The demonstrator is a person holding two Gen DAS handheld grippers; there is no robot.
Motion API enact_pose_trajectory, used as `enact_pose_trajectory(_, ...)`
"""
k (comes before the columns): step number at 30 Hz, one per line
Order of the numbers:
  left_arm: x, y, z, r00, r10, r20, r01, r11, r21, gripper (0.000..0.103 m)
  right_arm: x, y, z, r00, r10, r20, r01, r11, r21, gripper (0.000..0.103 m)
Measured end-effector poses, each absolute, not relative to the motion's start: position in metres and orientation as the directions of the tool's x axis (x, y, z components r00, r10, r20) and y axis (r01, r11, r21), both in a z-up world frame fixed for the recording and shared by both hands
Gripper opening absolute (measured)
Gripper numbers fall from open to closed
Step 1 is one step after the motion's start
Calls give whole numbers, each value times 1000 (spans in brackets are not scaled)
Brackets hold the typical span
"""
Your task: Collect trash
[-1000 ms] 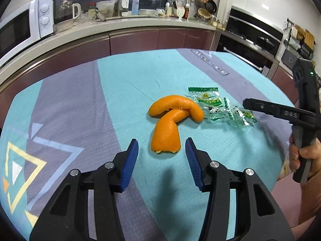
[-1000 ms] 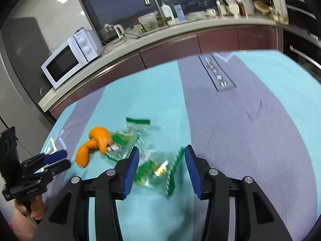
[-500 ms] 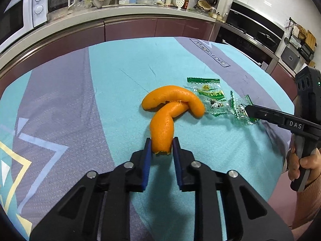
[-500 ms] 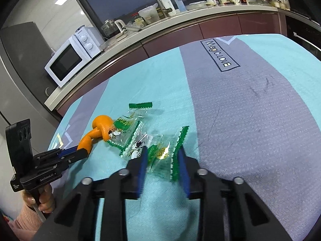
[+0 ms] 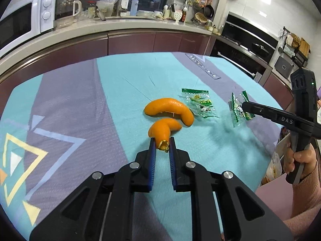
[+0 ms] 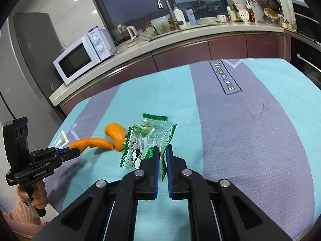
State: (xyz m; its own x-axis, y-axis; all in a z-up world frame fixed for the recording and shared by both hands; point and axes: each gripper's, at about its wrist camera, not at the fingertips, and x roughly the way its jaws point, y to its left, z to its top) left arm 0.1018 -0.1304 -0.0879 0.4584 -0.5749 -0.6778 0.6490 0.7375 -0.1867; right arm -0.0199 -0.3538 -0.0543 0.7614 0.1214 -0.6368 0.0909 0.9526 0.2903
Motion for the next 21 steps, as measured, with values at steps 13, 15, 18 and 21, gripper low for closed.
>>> enact_pose_trajectory(13, 84, -67, -73, 522, -565, -639, 589, 781, -208, 13, 1, -295, -58, 731, 260, -631, -56, 944, 324, 6)
enact_pose_trajectory(15, 83, -56, -72, 534, -561, -633, 572, 791, -218, 13, 6, -284, -60, 722, 281, -632, -80, 942, 327, 6)
enact_pose_trajectory(18, 81, -42, -71, 549, -554, -626, 551, 803, -226, 13, 12, -269, -61, 711, 310, -631, -117, 937, 329, 6)
enact_pose_trajectory(21, 78, -27, -67, 569, -543, -617, 531, 816, -228, 13, 17, -254, -60, 701, 337, -629, -153, 932, 328, 6)
